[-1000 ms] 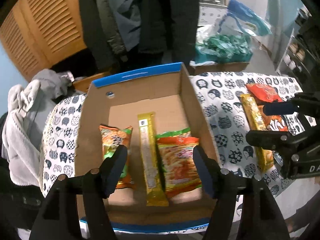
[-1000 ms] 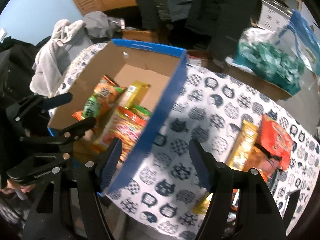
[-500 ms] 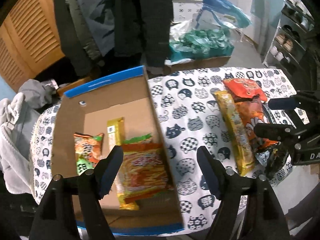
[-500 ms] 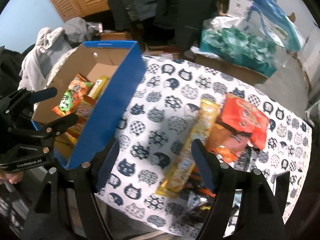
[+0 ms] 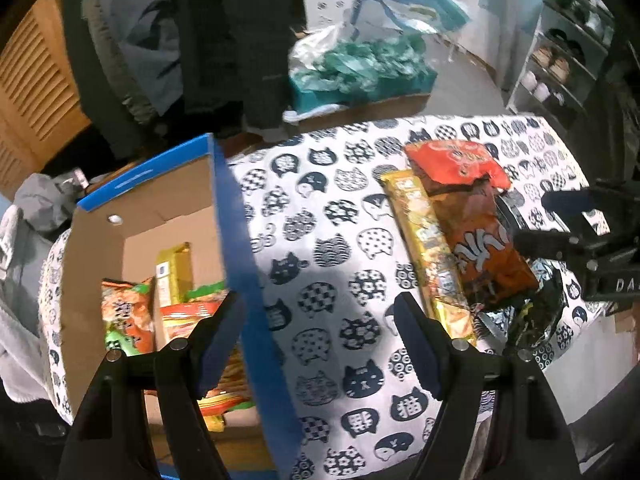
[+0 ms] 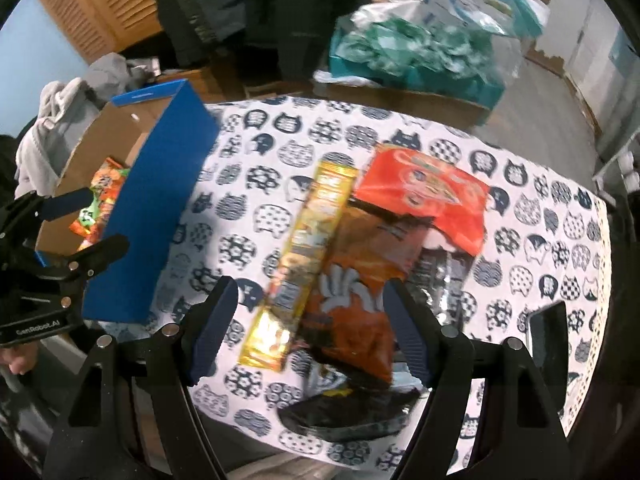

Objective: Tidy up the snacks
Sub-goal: 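Move both open grippers back toward the remaining snack pile, then grasp the long yellow stick snack with left gripper while right grasps black bag, then lift and carry both held snacks over the cardboard box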

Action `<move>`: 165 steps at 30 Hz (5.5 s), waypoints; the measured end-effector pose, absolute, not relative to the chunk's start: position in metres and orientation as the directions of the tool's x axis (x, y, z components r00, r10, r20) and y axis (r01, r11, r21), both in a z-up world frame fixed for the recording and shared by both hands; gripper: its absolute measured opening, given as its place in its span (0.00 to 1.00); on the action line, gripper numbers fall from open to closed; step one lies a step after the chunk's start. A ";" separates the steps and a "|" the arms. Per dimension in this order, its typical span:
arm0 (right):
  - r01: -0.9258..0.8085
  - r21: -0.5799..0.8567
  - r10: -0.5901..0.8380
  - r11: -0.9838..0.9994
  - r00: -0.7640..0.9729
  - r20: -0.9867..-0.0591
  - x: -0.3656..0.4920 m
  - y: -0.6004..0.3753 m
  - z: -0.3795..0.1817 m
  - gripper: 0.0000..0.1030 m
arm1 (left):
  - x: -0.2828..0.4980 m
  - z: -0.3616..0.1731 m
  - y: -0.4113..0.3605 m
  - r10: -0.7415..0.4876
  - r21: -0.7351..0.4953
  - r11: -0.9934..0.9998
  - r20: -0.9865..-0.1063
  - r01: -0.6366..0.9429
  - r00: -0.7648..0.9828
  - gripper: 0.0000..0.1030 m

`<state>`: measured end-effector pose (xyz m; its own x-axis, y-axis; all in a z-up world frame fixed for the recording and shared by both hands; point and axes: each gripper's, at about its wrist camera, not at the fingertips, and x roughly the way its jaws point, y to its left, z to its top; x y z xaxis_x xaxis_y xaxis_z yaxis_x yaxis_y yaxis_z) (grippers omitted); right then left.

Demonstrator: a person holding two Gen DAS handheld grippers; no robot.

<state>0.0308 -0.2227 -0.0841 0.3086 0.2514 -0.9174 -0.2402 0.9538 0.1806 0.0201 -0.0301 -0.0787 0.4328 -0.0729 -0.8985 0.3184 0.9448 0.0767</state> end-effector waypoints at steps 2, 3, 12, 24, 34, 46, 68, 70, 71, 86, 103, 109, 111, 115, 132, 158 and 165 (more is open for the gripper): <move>-0.222 0.179 0.243 0.959 0.309 -0.920 0.031 -0.233 -0.087 0.73 | 0.021 -0.084 -0.040 -0.071 0.082 0.939 -0.904 0.334 0.423 0.75; -0.214 0.177 0.238 0.961 0.309 -0.921 0.031 -0.238 -0.089 0.73 | 0.021 -0.085 -0.042 -0.071 0.084 0.937 -0.905 0.338 0.420 0.75; -0.128 0.172 0.203 0.977 0.295 -0.934 0.037 -0.282 -0.111 0.73 | 0.031 -0.108 -0.072 -0.069 0.083 0.927 -0.922 0.366 0.382 0.75; -0.060 0.175 0.184 0.983 0.251 -0.950 0.040 -0.314 -0.143 0.73 | 0.055 -0.145 -0.098 -0.093 0.022 0.937 -0.946 0.349 0.310 0.75; -0.040 0.191 0.195 0.981 0.228 -0.954 0.039 -0.327 -0.154 0.73 | 0.068 -0.163 -0.118 -0.121 -0.018 0.935 -0.955 0.353 0.272 0.75; -0.047 0.199 0.204 0.979 0.210 -0.956 0.038 -0.328 -0.163 0.73 | 0.078 -0.188 -0.127 -0.118 -0.041 0.941 -0.970 0.335 0.214 0.78; -0.090 0.199 0.213 0.976 0.192 -0.958 0.069 -0.313 -0.197 0.73 | 0.080 -0.196 -0.113 -0.022 0.062 0.940 -0.970 0.334 0.241 0.78; -0.090 0.190 0.204 0.978 0.183 -0.962 0.072 -0.313 -0.202 0.73 | 0.080 -0.197 -0.116 -0.017 0.072 0.936 -0.968 0.345 0.249 0.78; -0.090 0.181 0.194 0.979 0.175 -0.965 0.073 -0.313 -0.205 0.73 | 0.081 -0.197 -0.118 -0.012 0.080 0.933 -0.967 0.350 0.254 0.78; -0.057 0.134 0.142 0.989 0.162 -0.977 0.076 -0.333 -0.217 0.75 | 0.091 -0.202 -0.127 -0.007 0.095 0.928 -0.962 0.361 0.272 0.78; -0.071 0.115 0.128 0.991 0.219 -0.967 0.061 -0.336 -0.190 0.56 | 0.067 -0.185 -0.128 0.001 0.133 0.907 -0.949 0.399 0.314 0.30; -0.079 0.104 0.121 0.991 0.251 -0.960 0.052 -0.328 -0.162 0.56 | 0.053 -0.161 -0.112 -0.008 0.130 0.917 -0.940 0.377 0.342 0.30; -0.082 0.106 0.124 0.991 0.263 -0.957 0.049 -0.329 -0.154 0.56 | 0.049 -0.154 -0.108 -0.016 0.123 0.920 -0.937 0.371 0.350 0.30; -0.098 0.110 0.134 0.989 0.290 -0.948 0.043 -0.320 -0.137 0.56 | 0.042 -0.139 -0.098 -0.036 0.108 0.926 -0.929 0.361 0.369 0.30; -0.202 0.139 0.206 0.969 0.368 -0.907 0.033 -0.257 -0.071 0.56 | 0.014 -0.073 -0.057 -0.075 0.105 0.935 -0.875 0.339 0.478 0.30; -0.360 0.168 0.302 0.918 0.357 -0.884 0.044 -0.146 -0.037 0.56 | 0.001 -0.032 0.028 -0.063 0.096 0.965 -0.817 0.243 0.573 0.30; -0.384 0.177 0.318 0.906 0.342 -0.884 0.050 -0.117 -0.035 0.56 | 0.004 -0.034 0.058 -0.040 0.091 0.976 -0.817 0.197 0.575 0.30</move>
<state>0.0498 -0.1170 -0.0349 0.3425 0.3179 -0.8841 -0.3837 0.9063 0.1772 0.0044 0.0578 -0.0340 0.5747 -0.0401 -0.8174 0.1973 0.9761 0.0908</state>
